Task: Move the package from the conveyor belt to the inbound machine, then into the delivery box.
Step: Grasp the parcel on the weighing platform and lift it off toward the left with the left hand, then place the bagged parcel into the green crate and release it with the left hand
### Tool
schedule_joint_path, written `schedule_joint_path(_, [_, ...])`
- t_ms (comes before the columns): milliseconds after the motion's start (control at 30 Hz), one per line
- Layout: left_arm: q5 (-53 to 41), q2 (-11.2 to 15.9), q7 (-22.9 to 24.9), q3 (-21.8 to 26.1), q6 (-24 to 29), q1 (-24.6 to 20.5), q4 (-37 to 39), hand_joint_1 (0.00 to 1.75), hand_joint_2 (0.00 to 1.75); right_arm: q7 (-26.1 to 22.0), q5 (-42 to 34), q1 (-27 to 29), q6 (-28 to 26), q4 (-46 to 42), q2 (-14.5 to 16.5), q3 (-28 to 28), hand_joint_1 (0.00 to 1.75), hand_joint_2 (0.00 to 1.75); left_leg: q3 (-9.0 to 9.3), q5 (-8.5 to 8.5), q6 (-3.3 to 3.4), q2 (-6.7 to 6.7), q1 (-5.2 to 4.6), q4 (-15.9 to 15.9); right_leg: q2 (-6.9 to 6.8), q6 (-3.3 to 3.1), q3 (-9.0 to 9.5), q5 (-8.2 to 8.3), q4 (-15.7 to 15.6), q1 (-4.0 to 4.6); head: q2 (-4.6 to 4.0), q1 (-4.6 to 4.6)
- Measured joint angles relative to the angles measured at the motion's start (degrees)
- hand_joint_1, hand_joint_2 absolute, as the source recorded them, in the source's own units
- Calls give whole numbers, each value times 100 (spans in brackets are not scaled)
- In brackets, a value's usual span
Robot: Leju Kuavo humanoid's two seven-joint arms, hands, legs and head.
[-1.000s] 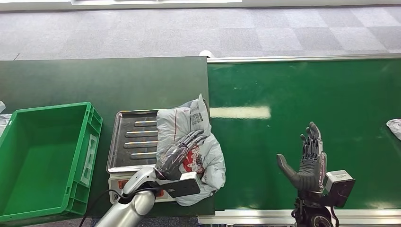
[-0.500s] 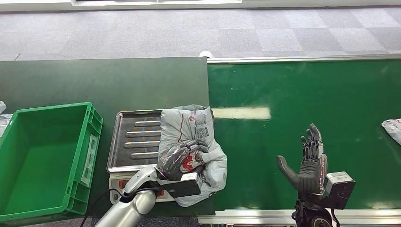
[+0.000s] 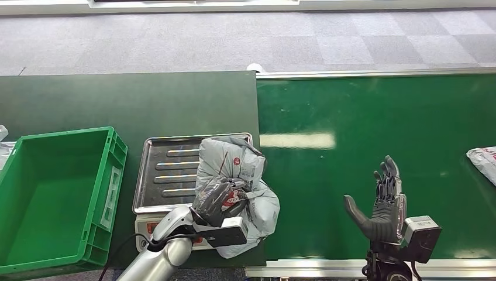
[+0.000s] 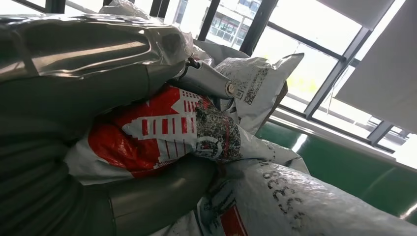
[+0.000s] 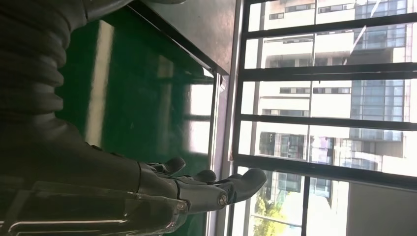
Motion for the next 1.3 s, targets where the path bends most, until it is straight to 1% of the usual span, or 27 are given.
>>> schedule_joint_path(100, [33, -14, -108, 90, 505, 100, -37, 175, 175, 0, 9, 49, 21, -54, 24, -33, 0, 175, 0, 0, 0, 4, 0, 0, 1, 0, -2, 0, 0, 0, 0, 1])
schedule_joint_path(200, [234, -56, -242, 316, 1319, 240, -152, 175, 175, 0, 10, 82, 34, -95, 49, -60, 0, 175, -5, 0, 0, 11, 0, 0, 4, 0, -9, 0, 0, 1, 0, 0])
schedule_joint_path(267, [440, -78, -386, 550, 1952, 325, -282, 175, 175, 1, 9, 84, 37, -101, 56, -63, 0, 175, -8, 0, 0, 13, 1, -1, 5, 0, -13, 0, 0, 1, 0, 0])
schedule_joint_path(367, [970, -95, -875, 1015, 2832, 477, -579, 175, 175, 2, -4, 74, 25, -98, 69, -48, 0, 175, -12, 0, 0, 14, 2, -2, 6, -1, -18, 0, 1, 3, 0, 0])
schedule_joint_path(433, [1329, -96, -1283, 1281, 3230, 576, -802, 175, 175, -2, -31, 55, -11, -85, 72, -21, 0, 175, -15, 0, 0, 13, 2, -2, 5, -1, -21, -1, 1, 3, 0, 0])
schedule_joint_path(500, [1624, -107, -1662, 1498, 3499, 680, -1076, 175, 175, -9, -71, 20, -64, -60, 72, 22, 0, 175, -19, 0, -1, 11, 2, -2, 4, -2, -24, -2, 1, 3, 0, 0])
schedule_joint_path(567, [1790, -139, -1888, 1698, 3610, 794, -1461, 175, 175, -15, -115, -20, -113, -25, 70, 67, 0, 175, -24, 0, -1, 11, 2, -2, 5, -2, -27, -2, 1, 3, 0, 1])
schedule_joint_path(700, [1750, -246, -1956, 2149, 3622, 995, -2487, 175, 175, -22, -171, -75, -165, 73, 61, 160, 0, 175, -28, 0, 0, 14, 1, -1, 5, -1, -31, -1, 1, 1, 0, 1])
schedule_joint_path(800, [1205, -376, -1957, 2574, 3622, 1094, -3245, 175, 175, -34, -193, -97, -187, 132, 54, 209, 0, 175, -32, 0, 0, 11, 1, -1, 4, -1, -34, -1, 1, 2, 0, 0])
schedule_joint_path(867, [848, -492, -1957, 2944, 3623, 1128, -3766, 175, 175, -46, -215, -113, -203, 167, 44, 238, 0, 175, -34, 0, -1, 13, 1, -2, 5, -2, -37, -1, 1, 2, 0, 1])
schedule_joint_path(967, [673, -637, -1956, 3553, 3623, 1144, -4386, 175, 175, -57, -238, -123, -220, 209, 22, 285, 0, 175, -33, 0, -1, 14, 2, -2, 5, -2, -39, -2, 1, 3, 0, -1])
schedule_joint_path(1100, [517, -760, -1955, 4162, 3622, 1184, -4798, 175, 175, -59, -252, -123, -252, 235, 1, 320, 0, 175, -34, 0, -1, 10, 3, -3, 2, -4, -39, -3, 1, 4, 0, 0])
schedule_joint_path(1300, [403, -862, -1955, 4580, 3622, 1201, -5046, 175, 175, -60, -248, -114, -266, 263, -14, 344, 0, 175, -34, 0, -1, 8, 0, -2, 2, -3, -38, -3, 1, 1, 0, 2])
